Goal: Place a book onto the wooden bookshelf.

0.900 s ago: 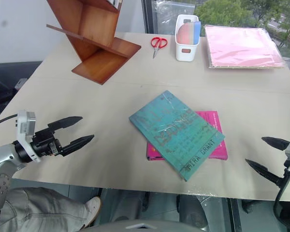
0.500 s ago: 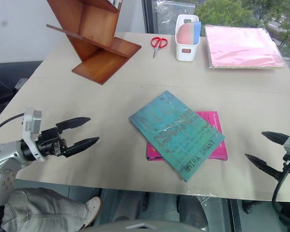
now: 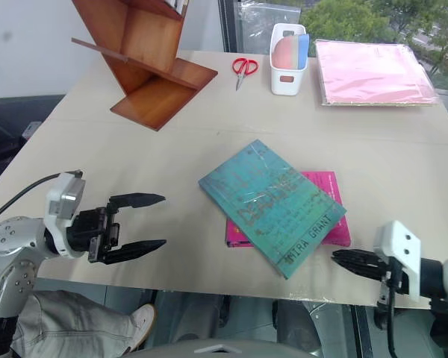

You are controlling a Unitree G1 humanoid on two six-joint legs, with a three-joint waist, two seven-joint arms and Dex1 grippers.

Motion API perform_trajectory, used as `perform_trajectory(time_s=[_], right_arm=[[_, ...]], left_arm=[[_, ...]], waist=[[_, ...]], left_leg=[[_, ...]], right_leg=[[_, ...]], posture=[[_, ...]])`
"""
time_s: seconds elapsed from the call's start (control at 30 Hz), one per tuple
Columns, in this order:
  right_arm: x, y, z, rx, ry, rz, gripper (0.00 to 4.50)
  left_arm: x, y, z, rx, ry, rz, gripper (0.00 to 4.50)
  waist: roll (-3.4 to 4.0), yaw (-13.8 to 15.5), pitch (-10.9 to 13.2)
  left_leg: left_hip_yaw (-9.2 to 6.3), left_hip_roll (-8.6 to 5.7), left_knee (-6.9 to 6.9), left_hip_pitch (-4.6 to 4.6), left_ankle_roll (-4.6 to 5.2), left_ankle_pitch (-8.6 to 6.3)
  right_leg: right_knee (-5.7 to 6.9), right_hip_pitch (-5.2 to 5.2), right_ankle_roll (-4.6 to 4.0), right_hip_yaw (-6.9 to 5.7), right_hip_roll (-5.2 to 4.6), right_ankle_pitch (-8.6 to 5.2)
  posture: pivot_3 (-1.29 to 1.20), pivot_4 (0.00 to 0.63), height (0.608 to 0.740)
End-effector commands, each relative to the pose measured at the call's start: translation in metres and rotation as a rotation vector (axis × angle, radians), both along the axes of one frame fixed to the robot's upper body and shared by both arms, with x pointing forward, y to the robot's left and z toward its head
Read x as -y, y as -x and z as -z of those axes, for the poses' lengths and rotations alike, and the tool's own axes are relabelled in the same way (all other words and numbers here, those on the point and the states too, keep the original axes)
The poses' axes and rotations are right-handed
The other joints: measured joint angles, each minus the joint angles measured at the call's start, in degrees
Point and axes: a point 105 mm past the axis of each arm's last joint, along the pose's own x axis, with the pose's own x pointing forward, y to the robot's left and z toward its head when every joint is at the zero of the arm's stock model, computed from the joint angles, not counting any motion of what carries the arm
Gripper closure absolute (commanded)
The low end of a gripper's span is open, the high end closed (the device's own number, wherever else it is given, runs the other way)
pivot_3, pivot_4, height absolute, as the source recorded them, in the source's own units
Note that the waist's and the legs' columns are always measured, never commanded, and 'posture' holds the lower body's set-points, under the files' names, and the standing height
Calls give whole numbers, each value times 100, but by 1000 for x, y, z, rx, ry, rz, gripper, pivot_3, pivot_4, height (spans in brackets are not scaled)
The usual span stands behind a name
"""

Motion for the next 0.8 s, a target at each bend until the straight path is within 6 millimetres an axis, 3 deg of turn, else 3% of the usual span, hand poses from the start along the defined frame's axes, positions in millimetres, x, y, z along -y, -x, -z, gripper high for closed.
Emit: perform_trajectory(time_s=[0.03,0.5,0.8], right_arm=[[-11,-1,1,9,-4,-47,4420],[-41,-4,9,-2,-128,-171,4420],[-53,-26,5,-1,-212,-290,4420]], left_arm=[[7,10,-5,21,-26,94,0],[12,21,-4,-8,-28,164,0],[9,19,-1,-36,-24,117,0]], waist=[[0,7,0],[0,36,0],[-1,37,0]], left_leg=[[0,0,3,0,0,0],[0,14,18,3,0,0],[5,18,22,8,-1,0]], right_leg=[[4,0,0,0,0,0],[19,0,-1,0,13,0],[22,0,-1,4,15,0]], posture=[[0,150,740],[0,150,740],[0,150,740]])
